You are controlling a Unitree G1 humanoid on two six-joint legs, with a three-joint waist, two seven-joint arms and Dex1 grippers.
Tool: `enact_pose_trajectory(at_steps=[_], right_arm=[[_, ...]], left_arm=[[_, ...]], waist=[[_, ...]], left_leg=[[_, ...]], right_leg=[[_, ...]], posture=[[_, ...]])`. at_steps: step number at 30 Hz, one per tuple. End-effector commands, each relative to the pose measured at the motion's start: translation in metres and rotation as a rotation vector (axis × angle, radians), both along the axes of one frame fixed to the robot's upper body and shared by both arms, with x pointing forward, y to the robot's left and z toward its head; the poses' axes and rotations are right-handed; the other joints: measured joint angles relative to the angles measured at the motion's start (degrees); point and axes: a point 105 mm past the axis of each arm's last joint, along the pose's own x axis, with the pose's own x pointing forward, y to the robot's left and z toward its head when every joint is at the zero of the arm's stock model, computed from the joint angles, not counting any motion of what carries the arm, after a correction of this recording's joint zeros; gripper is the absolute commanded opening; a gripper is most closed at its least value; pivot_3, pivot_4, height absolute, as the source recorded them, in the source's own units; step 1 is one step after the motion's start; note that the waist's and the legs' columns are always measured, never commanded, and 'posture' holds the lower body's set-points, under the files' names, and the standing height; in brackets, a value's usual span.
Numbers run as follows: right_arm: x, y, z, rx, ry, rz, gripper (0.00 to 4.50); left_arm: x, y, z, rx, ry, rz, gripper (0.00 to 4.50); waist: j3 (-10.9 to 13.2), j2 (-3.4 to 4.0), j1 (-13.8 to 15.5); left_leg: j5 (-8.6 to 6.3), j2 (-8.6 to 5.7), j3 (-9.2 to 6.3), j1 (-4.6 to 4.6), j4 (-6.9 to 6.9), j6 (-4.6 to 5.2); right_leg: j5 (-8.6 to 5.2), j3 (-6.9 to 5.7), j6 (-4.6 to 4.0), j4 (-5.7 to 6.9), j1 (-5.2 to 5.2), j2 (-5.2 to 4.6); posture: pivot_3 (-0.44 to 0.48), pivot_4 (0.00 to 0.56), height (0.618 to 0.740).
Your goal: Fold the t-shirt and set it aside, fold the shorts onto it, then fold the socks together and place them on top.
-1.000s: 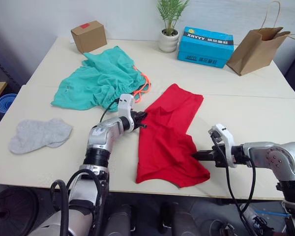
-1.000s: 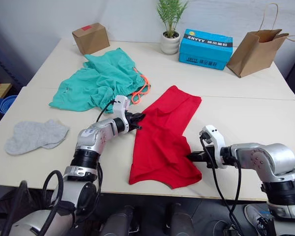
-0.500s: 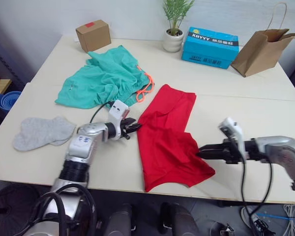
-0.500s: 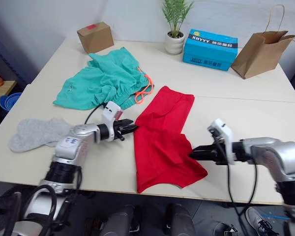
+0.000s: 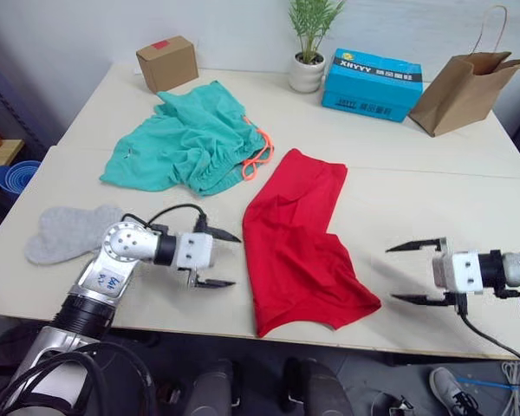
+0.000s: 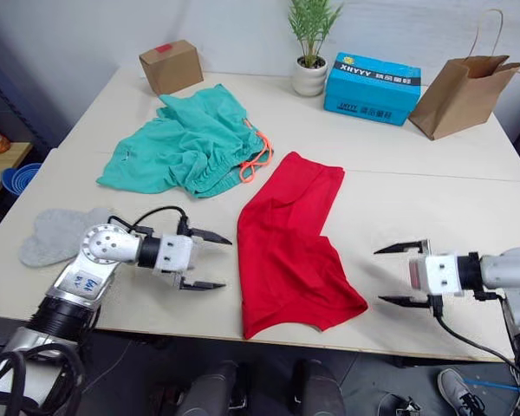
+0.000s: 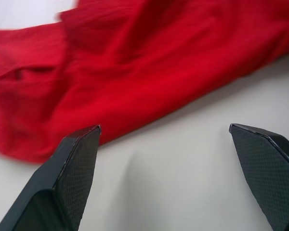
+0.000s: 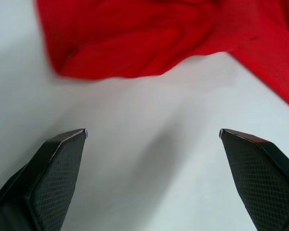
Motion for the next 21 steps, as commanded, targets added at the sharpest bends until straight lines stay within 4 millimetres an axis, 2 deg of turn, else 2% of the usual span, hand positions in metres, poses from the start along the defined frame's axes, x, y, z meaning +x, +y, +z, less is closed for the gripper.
enact_pose_trajectory(at_steps=[1, 5, 13, 21], right_arm=[[-0.01, 0.006, -0.014, -0.044, -0.052, 0.116, 4.5], [-0.012, 0.017, -0.024, -0.022, -0.104, 0.165, 4.5], [-0.021, 0.056, -0.034, 0.076, -0.15, 0.289, 4.5], [-0.022, 0.079, -0.04, 0.108, -0.129, 0.326, 4.5]], left_arm=[[0.002, -0.019, -0.004, 0.041, -0.077, -0.094, 4.49], [0.003, -0.031, -0.01, 0.054, -0.114, -0.149, 4.49], [-0.01, -0.056, -0.02, 0.031, -0.088, -0.281, 4.49], [-0.016, -0.056, -0.032, 0.065, -0.042, -0.326, 4.49]], waist=[[0.0, 0.02, 0.0], [0.0, 0.02, -0.1], [0.0, 0.04, -0.3], [-0.1, 0.07, -0.3]], left_leg=[[0.0, 0.01, -0.07, 0.08, 0.05, 0.0], [-0.41, 0.19, -0.14, 0.87, 0.01, -0.03], [-0.62, 0.34, -0.19, 1.35, 0.01, -0.18], [-0.74, 0.38, -0.19, 1.58, -0.02, -0.14]], right_leg=[[0.0, -0.04, 0.0, -0.02, 0.17, 0.0], [0.0, -0.05, 0.0, -0.27, 1.02, 0.07], [-0.06, -0.06, -0.07, -0.35, 1.48, 0.14], [-0.16, -0.06, -0.11, -0.4, 1.7, 0.16]], posture=[[0.0, 0.15, 0.74], [0.0, 0.15, 0.74], [0.0, 0.15, 0.74], [0.0, 0.15, 0.74]])
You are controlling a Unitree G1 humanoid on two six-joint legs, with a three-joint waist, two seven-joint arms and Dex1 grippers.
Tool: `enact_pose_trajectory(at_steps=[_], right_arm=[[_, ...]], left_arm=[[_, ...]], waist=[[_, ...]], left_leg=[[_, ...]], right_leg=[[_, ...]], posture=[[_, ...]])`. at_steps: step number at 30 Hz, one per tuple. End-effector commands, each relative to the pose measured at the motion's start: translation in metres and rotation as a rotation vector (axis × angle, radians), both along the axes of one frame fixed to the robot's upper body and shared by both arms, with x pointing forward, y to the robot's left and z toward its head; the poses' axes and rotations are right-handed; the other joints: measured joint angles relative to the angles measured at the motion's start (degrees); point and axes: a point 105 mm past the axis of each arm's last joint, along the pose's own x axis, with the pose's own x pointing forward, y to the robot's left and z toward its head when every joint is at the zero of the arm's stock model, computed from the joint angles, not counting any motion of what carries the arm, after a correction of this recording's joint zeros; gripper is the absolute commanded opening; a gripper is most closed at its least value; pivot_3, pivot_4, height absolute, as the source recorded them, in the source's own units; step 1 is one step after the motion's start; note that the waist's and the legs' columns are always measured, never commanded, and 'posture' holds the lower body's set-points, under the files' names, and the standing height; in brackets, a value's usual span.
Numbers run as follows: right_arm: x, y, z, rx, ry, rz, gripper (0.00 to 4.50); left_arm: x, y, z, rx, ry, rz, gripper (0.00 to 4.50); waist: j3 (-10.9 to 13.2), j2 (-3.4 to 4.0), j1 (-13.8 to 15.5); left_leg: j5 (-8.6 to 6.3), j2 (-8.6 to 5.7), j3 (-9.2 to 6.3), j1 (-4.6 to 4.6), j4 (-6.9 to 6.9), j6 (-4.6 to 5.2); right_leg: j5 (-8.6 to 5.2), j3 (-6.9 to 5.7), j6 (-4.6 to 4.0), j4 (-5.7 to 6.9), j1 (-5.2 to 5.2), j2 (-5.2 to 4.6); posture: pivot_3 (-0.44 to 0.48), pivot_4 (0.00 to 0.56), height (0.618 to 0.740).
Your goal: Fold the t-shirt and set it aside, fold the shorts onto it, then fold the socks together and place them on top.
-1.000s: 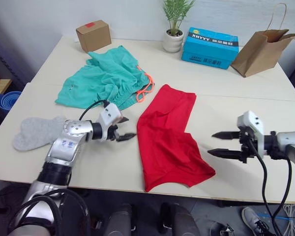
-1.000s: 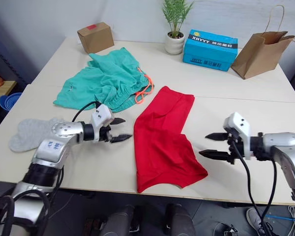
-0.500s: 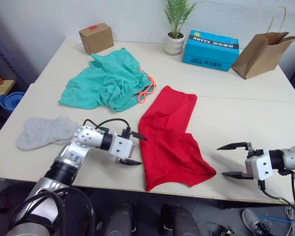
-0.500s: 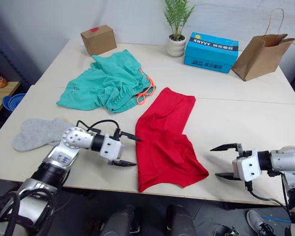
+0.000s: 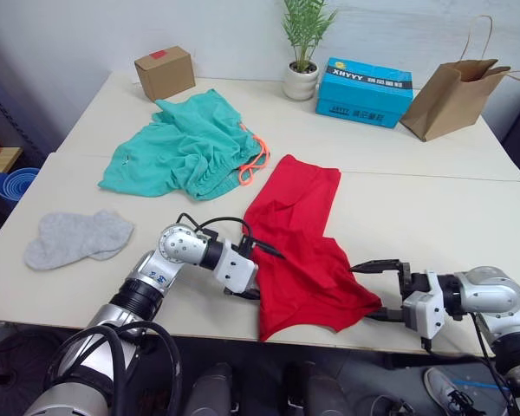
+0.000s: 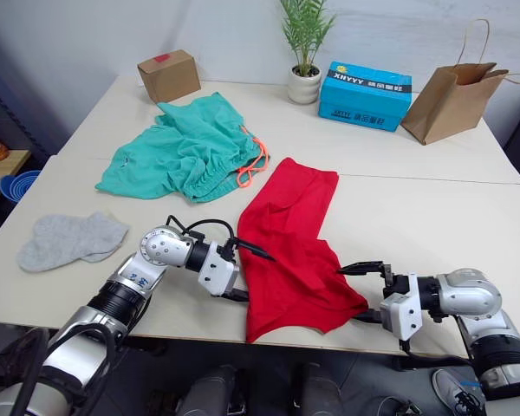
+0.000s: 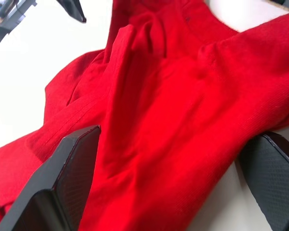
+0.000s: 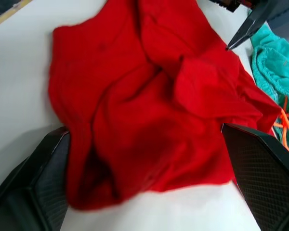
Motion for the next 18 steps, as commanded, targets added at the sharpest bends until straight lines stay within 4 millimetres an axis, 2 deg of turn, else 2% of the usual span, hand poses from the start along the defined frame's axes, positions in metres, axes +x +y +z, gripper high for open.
enact_pose_trajectory(at_steps=[1, 2, 5, 14, 17, 18], right_arm=[[-0.011, 0.012, -0.023, -0.051, 0.09, 0.046, 4.32], [-0.009, 0.013, -0.023, -0.046, 0.084, 0.04, 4.12], [-0.004, 0.012, -0.021, -0.044, 0.077, 0.018, 3.18], [-0.003, 0.008, -0.019, -0.061, 0.091, -0.004, 0.03], [-0.007, 0.012, -0.016, -0.052, 0.115, 0.007, 0.0], [-0.01, 0.018, -0.008, -0.029, 0.131, 0.023, 0.0]], left_arm=[[-0.011, 0.003, -0.022, 0.084, 0.059, -0.054, 4.5], [-0.012, 0.003, -0.023, 0.087, 0.059, -0.054, 4.5], [-0.013, 0.005, -0.027, 0.096, 0.07, -0.053, 3.84], [-0.016, 0.013, -0.039, 0.111, 0.087, -0.042, 0.97], [-0.016, 0.014, -0.038, 0.089, 0.099, -0.031, 0.03], [-0.019, 0.016, -0.035, 0.061, 0.121, -0.023, 0.01]], waist=[[0.0, 0.01, -0.1], [0.0, 0.01, -0.1], [0.0, 0.05, -0.5], [-0.1, 0.14, -1.0], [-0.2, 0.24, -0.9], [-0.2, 0.34, -0.9]], left_leg=[[0.0, 0.01, 0.0, 0.01, 0.0, 0.0], [0.0, 0.01, 0.0, 0.02, 0.0, 0.0], [-0.02, 0.02, 0.0, 0.06, -0.02, 0.01], [-0.29, 0.02, -0.01, 0.09, -0.02, 0.09], [-0.29, 0.0, -0.01, 0.09, -0.02, 0.1], [-0.3, 0.01, -0.01, 0.1, -0.02, 0.11]], right_leg=[[0.0, 0.0, 0.0, 0.0, 0.0, 0.0], [-0.01, 0.0, -0.01, -0.01, 0.01, 0.0], [-0.01, 0.0, -0.02, -0.02, 0.05, 0.01], [-0.01, 0.02, -0.02, 0.01, 0.07, -0.02], [-0.01, 0.03, -0.02, 0.02, 0.07, -0.05], [-0.01, 0.03, -0.02, 0.02, 0.07, -0.05]], posture=[[0.0, 0.15, 0.74], [0.0, 0.15, 0.74], [0.0, 0.15, 0.74], [0.0, 0.15, 0.74], [0.0, 0.15, 0.74], [0.0, 0.15, 0.74]])
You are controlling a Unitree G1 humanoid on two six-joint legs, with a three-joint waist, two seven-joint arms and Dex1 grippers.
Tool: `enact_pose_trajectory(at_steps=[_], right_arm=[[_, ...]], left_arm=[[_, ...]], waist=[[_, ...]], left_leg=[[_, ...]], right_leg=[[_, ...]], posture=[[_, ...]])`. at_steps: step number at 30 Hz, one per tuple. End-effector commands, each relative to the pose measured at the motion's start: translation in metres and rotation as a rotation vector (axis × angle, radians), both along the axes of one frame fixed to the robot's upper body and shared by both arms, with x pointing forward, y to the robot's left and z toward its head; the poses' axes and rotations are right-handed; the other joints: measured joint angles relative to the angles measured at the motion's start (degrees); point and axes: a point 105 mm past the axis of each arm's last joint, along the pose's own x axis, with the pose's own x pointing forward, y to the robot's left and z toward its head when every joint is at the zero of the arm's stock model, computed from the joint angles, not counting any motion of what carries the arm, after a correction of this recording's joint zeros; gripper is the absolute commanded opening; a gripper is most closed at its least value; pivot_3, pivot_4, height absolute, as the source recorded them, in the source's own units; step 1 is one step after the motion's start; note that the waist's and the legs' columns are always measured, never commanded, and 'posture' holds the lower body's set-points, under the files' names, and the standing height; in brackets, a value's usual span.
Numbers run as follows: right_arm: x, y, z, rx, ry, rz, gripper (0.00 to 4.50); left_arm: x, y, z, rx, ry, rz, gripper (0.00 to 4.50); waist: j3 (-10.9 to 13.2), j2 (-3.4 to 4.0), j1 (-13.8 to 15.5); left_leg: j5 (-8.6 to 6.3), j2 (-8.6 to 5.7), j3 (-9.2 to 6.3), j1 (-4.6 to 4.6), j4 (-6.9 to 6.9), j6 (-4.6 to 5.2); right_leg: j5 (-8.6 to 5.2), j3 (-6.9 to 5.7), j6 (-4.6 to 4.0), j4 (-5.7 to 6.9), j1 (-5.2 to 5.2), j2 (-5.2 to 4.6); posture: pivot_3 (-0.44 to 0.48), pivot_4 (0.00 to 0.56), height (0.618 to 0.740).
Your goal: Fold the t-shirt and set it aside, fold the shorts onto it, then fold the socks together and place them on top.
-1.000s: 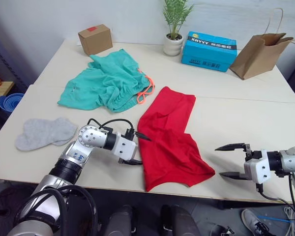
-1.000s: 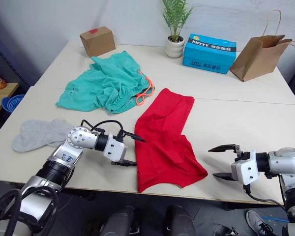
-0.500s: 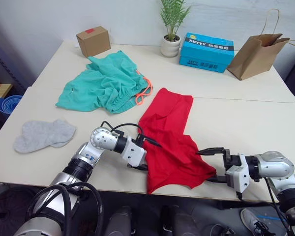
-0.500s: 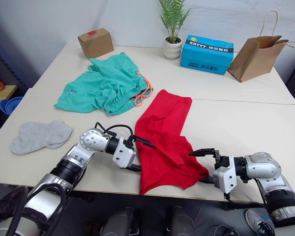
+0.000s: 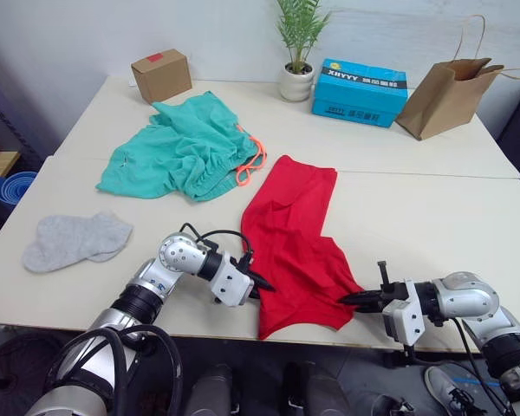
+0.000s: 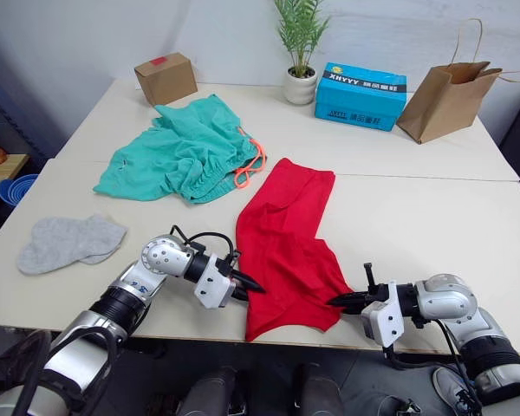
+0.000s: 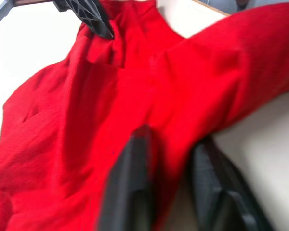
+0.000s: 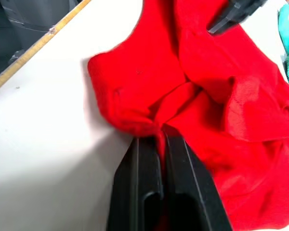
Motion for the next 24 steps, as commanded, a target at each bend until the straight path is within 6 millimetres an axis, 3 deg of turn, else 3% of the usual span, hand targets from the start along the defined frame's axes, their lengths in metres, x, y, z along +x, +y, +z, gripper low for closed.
enact_pose_trajectory(at_steps=[1, 8, 14, 24], right_arm=[[-0.01, 0.013, 0.017, 0.047, 0.066, 0.023, 0.0], [-0.043, 0.042, 0.053, 0.102, 0.249, 0.056, 0.0], [-0.068, 0.037, 0.055, 0.026, 0.391, 0.012, 0.0], [-0.1, 0.035, 0.053, -0.056, 0.683, -0.047, 0.0]], left_arm=[[-0.011, 0.012, -0.014, 0.005, 0.099, 0.028, 0.01], [-0.018, 0.04, 0.01, -0.124, 0.185, 0.107, 0.01], [-0.039, 0.068, 0.023, -0.142, 0.227, 0.134, 0.01], [-0.084, 0.073, 0.032, -0.086, 0.364, 0.08, 0.01]], waist=[[0.0, 0.29, 0.0], [0.4, 0.73, -0.1], [0.4, 0.75, 0.9], [0.5, 0.76, 1.3]], left_leg=[[-0.01, 0.0, 0.0, -0.01, 0.0, 0.0], [0.04, 0.08, 0.0, -0.04, -0.29, 0.02], [-0.24, 0.07, -0.04, -0.16, -0.26, -0.11], [-0.37, 0.05, -0.07, -0.23, -0.63, -0.06]], right_leg=[[0.0, 0.0, 0.0, 0.0, -0.01, 0.0], [-0.3, -0.02, -0.05, 0.06, -0.25, 0.09], [-0.31, -0.04, -0.03, -0.16, -0.22, 0.05], [-0.32, -0.04, 0.09, -0.73, -0.22, 0.08]], posture=[[0.0, 0.15, 0.74], [0.0, 0.15, 0.74], [0.0, 0.15, 0.74], [0.0, 0.15, 0.74]])
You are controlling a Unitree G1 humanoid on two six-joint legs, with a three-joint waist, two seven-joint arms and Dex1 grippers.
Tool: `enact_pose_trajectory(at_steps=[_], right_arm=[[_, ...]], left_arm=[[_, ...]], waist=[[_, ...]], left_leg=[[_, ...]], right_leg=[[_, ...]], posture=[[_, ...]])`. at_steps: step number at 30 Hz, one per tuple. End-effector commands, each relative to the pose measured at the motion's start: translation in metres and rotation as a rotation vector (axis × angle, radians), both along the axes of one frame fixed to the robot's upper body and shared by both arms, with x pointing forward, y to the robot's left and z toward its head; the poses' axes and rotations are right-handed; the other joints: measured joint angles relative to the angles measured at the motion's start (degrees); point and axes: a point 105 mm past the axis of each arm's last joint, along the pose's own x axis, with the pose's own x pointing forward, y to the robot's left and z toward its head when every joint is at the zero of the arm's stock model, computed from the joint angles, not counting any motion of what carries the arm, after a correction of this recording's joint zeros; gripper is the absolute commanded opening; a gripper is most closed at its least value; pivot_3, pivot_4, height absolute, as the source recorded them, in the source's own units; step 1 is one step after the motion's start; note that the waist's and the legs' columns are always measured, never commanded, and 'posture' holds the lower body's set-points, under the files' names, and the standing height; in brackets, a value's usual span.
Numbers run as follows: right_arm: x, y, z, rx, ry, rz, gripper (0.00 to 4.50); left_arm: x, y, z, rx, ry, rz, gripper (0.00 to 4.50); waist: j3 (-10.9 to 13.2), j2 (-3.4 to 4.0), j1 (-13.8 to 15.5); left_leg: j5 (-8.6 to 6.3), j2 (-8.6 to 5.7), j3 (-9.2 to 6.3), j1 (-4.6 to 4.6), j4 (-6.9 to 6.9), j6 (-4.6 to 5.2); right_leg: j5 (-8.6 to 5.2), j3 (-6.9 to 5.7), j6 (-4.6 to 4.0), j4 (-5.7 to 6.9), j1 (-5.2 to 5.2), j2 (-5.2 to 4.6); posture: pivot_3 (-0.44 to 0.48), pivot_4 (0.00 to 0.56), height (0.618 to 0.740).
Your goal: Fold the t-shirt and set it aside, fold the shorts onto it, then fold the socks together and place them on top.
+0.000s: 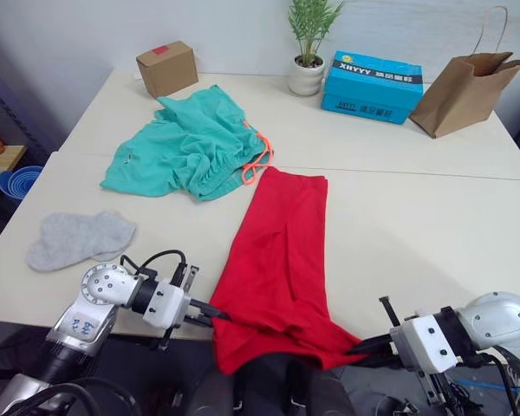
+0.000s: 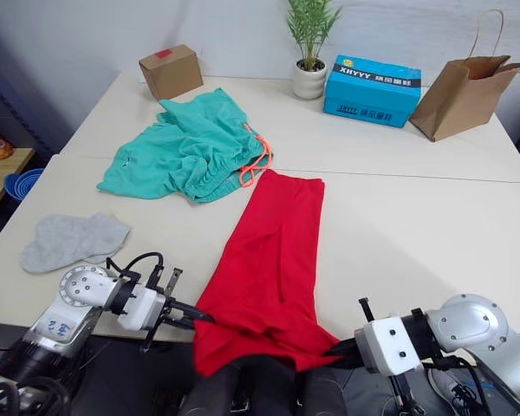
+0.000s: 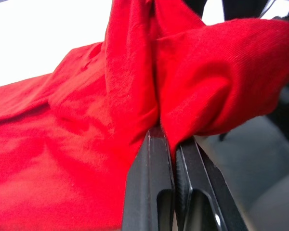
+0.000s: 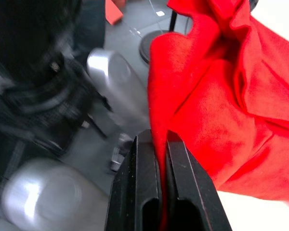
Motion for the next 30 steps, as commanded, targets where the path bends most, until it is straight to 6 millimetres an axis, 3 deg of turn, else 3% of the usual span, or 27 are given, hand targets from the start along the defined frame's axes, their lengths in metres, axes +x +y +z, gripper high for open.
enact_pose_trajectory(at_steps=[1, 4, 6, 11, 15, 17, 20, 24, 30], right_arm=[[-0.01, -0.001, 0.006, -0.032, 0.062, 0.022, 0.0], [-0.014, 0.0, 0.01, -0.033, 0.12, 0.016, 0.0], [-0.004, 0.004, 0.026, 0.031, 0.16, -0.041, 0.0], [0.039, 0.001, 0.06, 0.099, 0.136, -0.138, 0.0], [0.091, 0.0, 0.082, 0.204, 0.06, -0.257, 0.0], [0.123, -0.003, 0.086, 0.238, -0.009, -0.344, 0.0], [0.175, -0.008, 0.085, 0.271, -0.074, -0.507, 0.0], [0.221, -0.01, 0.079, 0.265, -0.15, -0.646, 0.0], [0.254, -0.019, 0.082, 0.297, -0.192, -0.784, 0.0]], left_arm=[[-0.013, -0.002, 0.009, -0.007, 0.013, -0.045, 0.01], [-0.018, -0.004, 0.012, -0.011, 0.044, -0.061, 0.01], [-0.011, -0.007, 0.023, -0.051, 0.127, 0.009, 0.01], [0.038, -0.005, 0.058, -0.132, 0.25, 0.232, 0.01], [0.09, -0.012, 0.092, -0.247, 0.382, 0.425, 0.01], [0.115, -0.015, 0.101, -0.281, 0.386, 0.5, 0.01], [0.156, -0.018, 0.107, -0.339, 0.39, 0.64, 0.01], [0.191, -0.026, 0.1, -0.367, 0.382, 0.763, 0.01], [0.215, -0.034, 0.095, -0.442, 0.385, 0.841, 0.01]], waist=[[0.0, 0.06, 0.0], [0.1, 0.06, 0.0], [0.1, 0.05, 0.0], [0.4, -0.02, -0.1], [0.4, -0.07, 0.0], [0.4, -0.23, 0.0], [0.4, -0.25, -0.1], [0.4, -0.31, -0.3], [0.5, -0.37, -0.6]], left_leg=[[0.0, 0.0, 0.0, 0.0, -0.04, -0.01], [-0.03, -0.01, 0.0, -0.01, -0.08, -0.04], [-0.03, -0.01, 0.01, -0.01, -0.07, -0.04], [0.11, -0.01, -0.05, -0.07, 0.02, 0.07], [0.19, -0.05, -0.08, -0.14, 0.04, 0.03], [0.65, -0.14, -0.06, -0.73, 0.19, 0.03], [0.79, -0.2, 0.08, -1.24, 0.56, 0.03], [0.81, -0.23, 0.17, -1.6, 0.71, 0.12], [1.04, -0.19, 0.19, -1.63, 0.93, 0.13]], right_leg=[[0.0, -0.01, 0.0, -0.04, 0.0, 0.01], [-0.02, -0.01, 0.04, -0.11, 0.01, 0.02], [-0.03, -0.01, 0.05, -0.12, 0.01, 0.02], [0.03, 0.02, 0.06, -0.04, -0.03, 0.02], [0.05, -0.05, 0.09, -0.01, -0.06, 0.03], [0.13, -0.04, 0.19, 0.27, -0.64, 0.01], [0.15, -0.13, 0.24, 0.72, -0.98, 0.11], [0.19, -0.1, 0.35, 0.77, -1.24, 0.52], [0.32, 0.1, 0.38, 1.04, -1.33, 0.54]], posture=[[0.0, 0.15, 0.74], [0.0, 0.15, 0.74], [0.0, 0.15, 0.74], [0.0, 0.15, 0.74], [0.0, 0.15, 0.74], [0.0, 0.15, 0.74], [0.0, 0.15, 0.74], [0.0, 0.15, 0.74], [0.0, 0.15, 0.74]])
